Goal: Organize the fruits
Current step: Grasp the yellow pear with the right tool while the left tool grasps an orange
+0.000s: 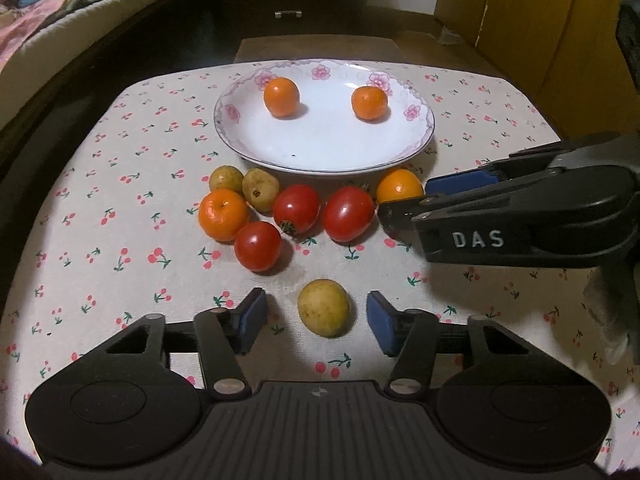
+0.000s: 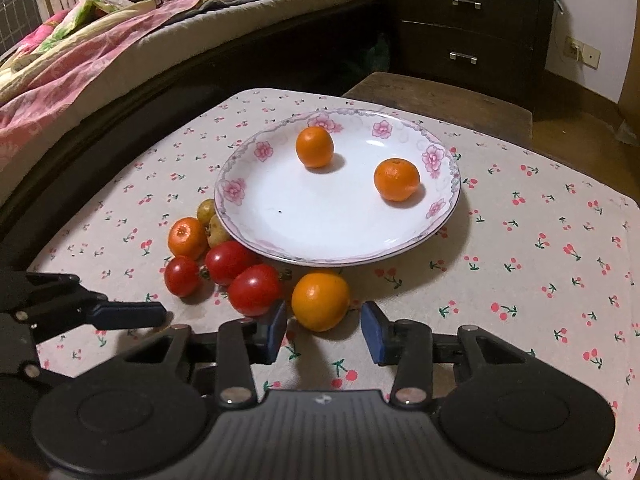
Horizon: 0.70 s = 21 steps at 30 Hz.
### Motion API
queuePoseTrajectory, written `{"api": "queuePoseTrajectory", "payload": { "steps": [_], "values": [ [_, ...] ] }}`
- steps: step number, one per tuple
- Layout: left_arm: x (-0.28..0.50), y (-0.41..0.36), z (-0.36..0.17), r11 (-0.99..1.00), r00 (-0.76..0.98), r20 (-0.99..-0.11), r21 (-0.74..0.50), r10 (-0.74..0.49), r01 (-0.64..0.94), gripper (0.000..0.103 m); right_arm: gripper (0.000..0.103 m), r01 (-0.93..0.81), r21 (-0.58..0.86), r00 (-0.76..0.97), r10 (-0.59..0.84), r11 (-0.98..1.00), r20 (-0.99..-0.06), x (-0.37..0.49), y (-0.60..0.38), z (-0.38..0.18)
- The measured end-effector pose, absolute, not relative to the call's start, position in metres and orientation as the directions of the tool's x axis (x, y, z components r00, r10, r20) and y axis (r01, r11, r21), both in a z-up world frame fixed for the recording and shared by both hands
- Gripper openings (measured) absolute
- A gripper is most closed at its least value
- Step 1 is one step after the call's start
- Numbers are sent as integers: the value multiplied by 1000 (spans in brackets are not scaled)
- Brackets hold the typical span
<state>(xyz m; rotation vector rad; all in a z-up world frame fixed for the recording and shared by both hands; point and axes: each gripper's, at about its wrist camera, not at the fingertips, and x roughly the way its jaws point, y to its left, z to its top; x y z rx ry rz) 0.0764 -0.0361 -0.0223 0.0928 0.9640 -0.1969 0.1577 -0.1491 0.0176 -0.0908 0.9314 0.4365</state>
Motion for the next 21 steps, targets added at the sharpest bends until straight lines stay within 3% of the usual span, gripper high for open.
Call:
{"api": "queuePoseTrajectory", "payload": {
  "steps": [6, 10, 16, 21],
  "values": [
    [79, -35, -20, 978, 551, -822, -36, -146, 206, 36, 35, -400, 115, 517, 327, 909, -791, 153, -151, 21],
    [73, -41, -20, 973, 555, -822, 4, -128, 231, 36, 35, -390, 118, 515, 323, 913, -794, 152, -155, 20],
    [73, -42, -21, 973, 557, -819, -2, -135, 233, 42, 35, -389, 115, 517, 320, 914, -794, 151, -156, 20],
    [74, -44, -22, 971, 559, -820, 14, -125, 237, 65, 35, -391, 105, 505, 309, 914, -806, 151, -156, 14]
  ]
}}
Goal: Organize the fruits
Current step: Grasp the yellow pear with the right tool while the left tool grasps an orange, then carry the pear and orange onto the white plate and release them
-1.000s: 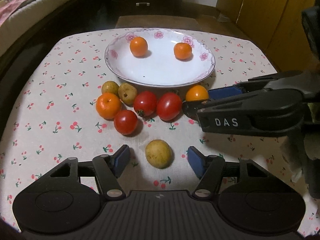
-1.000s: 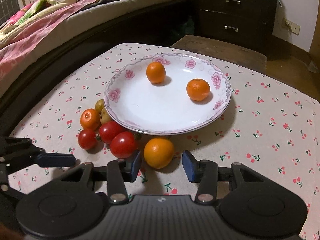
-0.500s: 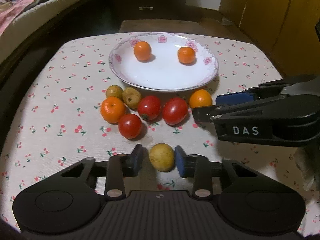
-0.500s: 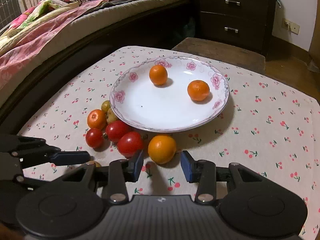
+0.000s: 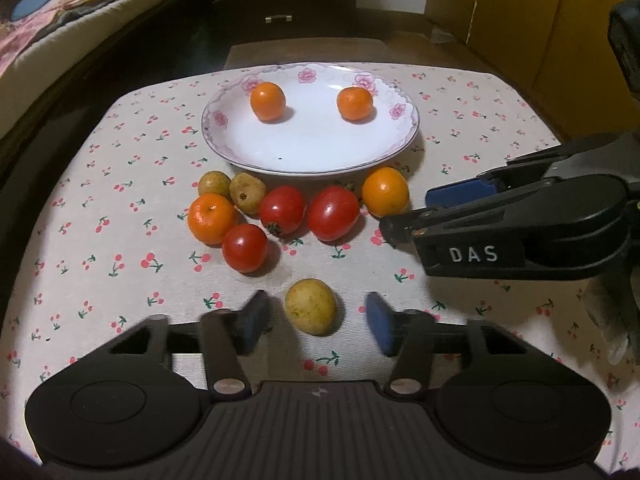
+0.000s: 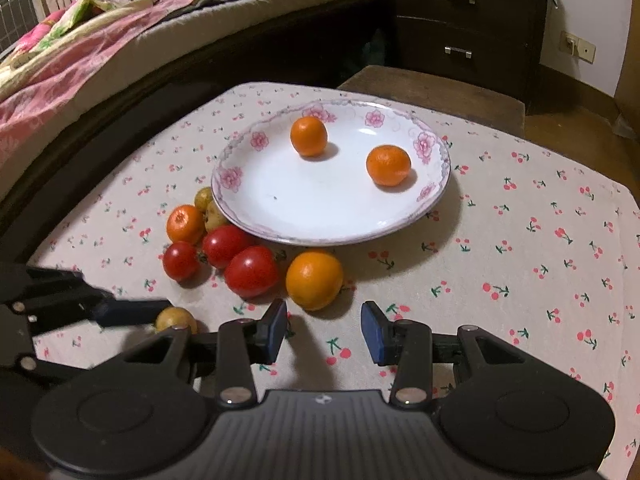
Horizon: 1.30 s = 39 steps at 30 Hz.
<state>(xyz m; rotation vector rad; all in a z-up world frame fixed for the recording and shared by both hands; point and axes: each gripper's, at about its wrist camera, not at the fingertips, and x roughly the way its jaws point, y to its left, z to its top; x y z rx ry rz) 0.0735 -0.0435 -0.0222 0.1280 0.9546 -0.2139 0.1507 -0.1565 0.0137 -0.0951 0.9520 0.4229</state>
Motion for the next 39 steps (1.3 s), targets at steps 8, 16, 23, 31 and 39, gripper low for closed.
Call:
{"api": "queuePoseTrajectory", "payload": {
  "steps": [8, 16, 23, 31, 39],
  "values": [
    [75, -42, -23, 973, 554, -822, -1, -131, 230, 73, 39, -375, 134, 510, 325, 917, -797, 156, -158, 14],
    [75, -44, -25, 973, 569, -812, 11, -127, 232, 71, 40, -375, 121, 529, 319, 919, -786, 166, -149, 11],
    [74, -42, -22, 970, 571, -808, -2, -144, 243, 41, 31, -386, 97, 535, 308, 917, -787, 165, -148, 11],
    [70, -40, -20, 972, 567, -812, -4, -141, 236, 35, 31, -395, 99, 538, 317, 913, -781, 151, -153, 20],
    [69, -43, -10, 971, 585, -795, -22, -162, 238, 35, 31, -391, 115, 548, 331, 913, -768, 142, -161, 29]
  ]
}}
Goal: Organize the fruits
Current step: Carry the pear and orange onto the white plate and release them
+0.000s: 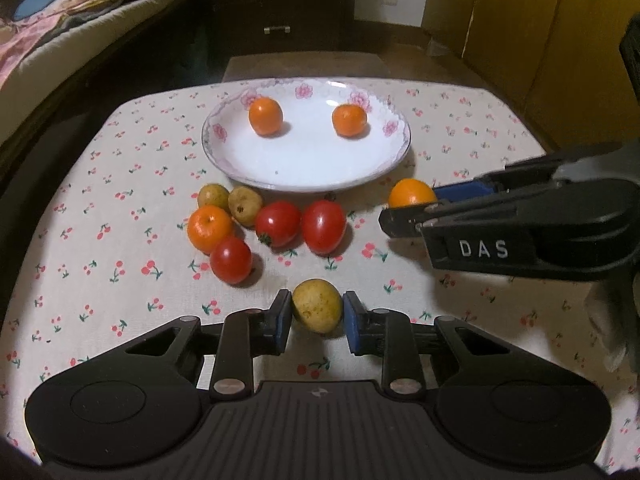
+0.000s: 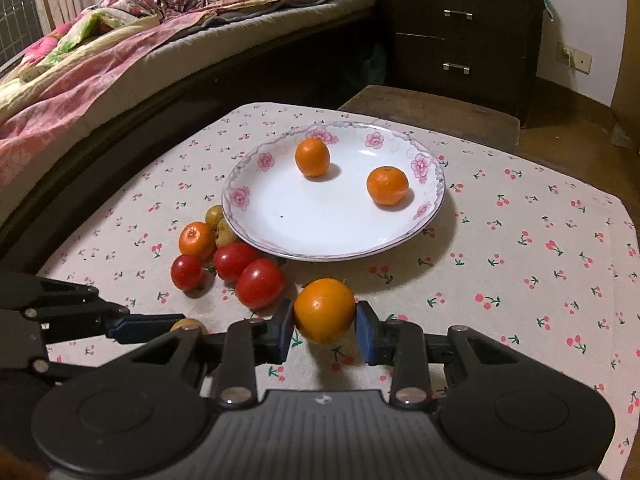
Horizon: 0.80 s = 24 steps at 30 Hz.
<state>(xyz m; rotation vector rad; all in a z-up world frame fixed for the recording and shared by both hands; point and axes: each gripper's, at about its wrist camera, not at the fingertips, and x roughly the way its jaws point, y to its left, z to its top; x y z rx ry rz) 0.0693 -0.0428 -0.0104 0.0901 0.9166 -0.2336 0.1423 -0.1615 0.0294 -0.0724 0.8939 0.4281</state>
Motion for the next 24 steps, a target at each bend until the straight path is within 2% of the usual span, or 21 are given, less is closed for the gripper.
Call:
{"api": "queuePoseTrajectory", "payload": {
  "steps": [14, 24],
  "values": [
    [118, -46, 18, 979, 665, -730, -24, -156, 203, 35, 31, -357, 123, 604, 329, 926, -726, 164, -168, 47],
    [150, -49, 13, 982, 667, -731, -24, -145, 188, 35, 31, -318, 122, 621, 303, 940, -723, 196, -174, 43]
  ]
}}
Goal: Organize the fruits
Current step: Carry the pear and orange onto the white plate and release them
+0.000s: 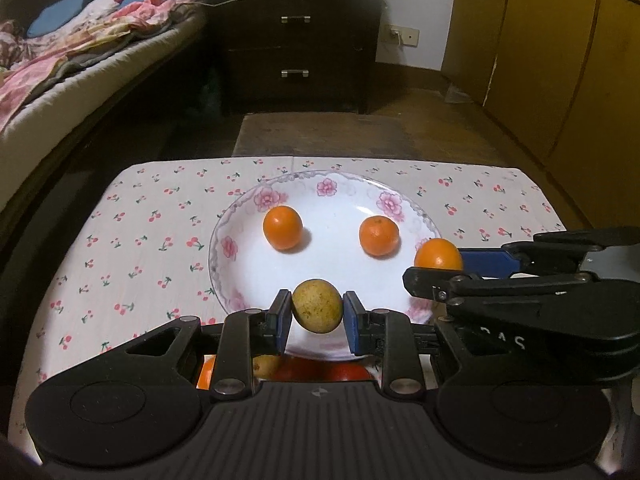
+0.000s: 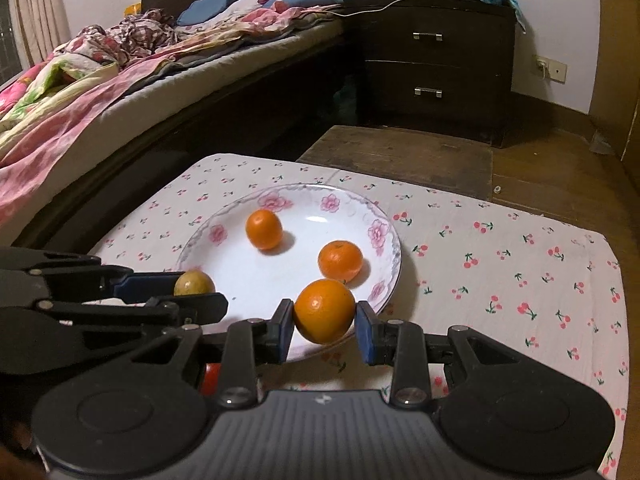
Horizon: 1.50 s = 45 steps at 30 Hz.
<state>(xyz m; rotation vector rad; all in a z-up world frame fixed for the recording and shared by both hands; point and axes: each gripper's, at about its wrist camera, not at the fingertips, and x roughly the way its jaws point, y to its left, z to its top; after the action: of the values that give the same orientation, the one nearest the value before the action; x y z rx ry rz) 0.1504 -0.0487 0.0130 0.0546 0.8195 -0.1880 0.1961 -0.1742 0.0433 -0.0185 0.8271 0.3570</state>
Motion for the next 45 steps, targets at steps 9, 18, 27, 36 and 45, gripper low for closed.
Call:
{"api": "queuePoseTrajectory", "payload": {
  "steps": [9, 18, 27, 36, 45],
  "values": [
    [167, -49, 6, 984, 662, -737, -18, -132, 176, 35, 31, -305, 127, 617, 298, 944, -728, 215, -173, 34],
    [178, -47, 0, 985, 662, -738, -26, -133, 169, 34, 31, -300, 127, 617, 294, 945, -730, 229, -171, 26],
    [187, -42, -14, 989, 641, -759, -17, -110, 150, 34, 32, -339, 120, 597, 312, 933, -740, 233, -167, 21],
    [188, -41, -15, 989, 632, -768, -18, -108, 148, 39, 32, -359, 106, 589, 314, 927, -744, 234, -164, 20],
    [188, -37, -11, 991, 646, -756, -25, -106, 132, 59, 37, -366, 122, 597, 333, 923, -729, 234, -174, 25]
  ]
}}
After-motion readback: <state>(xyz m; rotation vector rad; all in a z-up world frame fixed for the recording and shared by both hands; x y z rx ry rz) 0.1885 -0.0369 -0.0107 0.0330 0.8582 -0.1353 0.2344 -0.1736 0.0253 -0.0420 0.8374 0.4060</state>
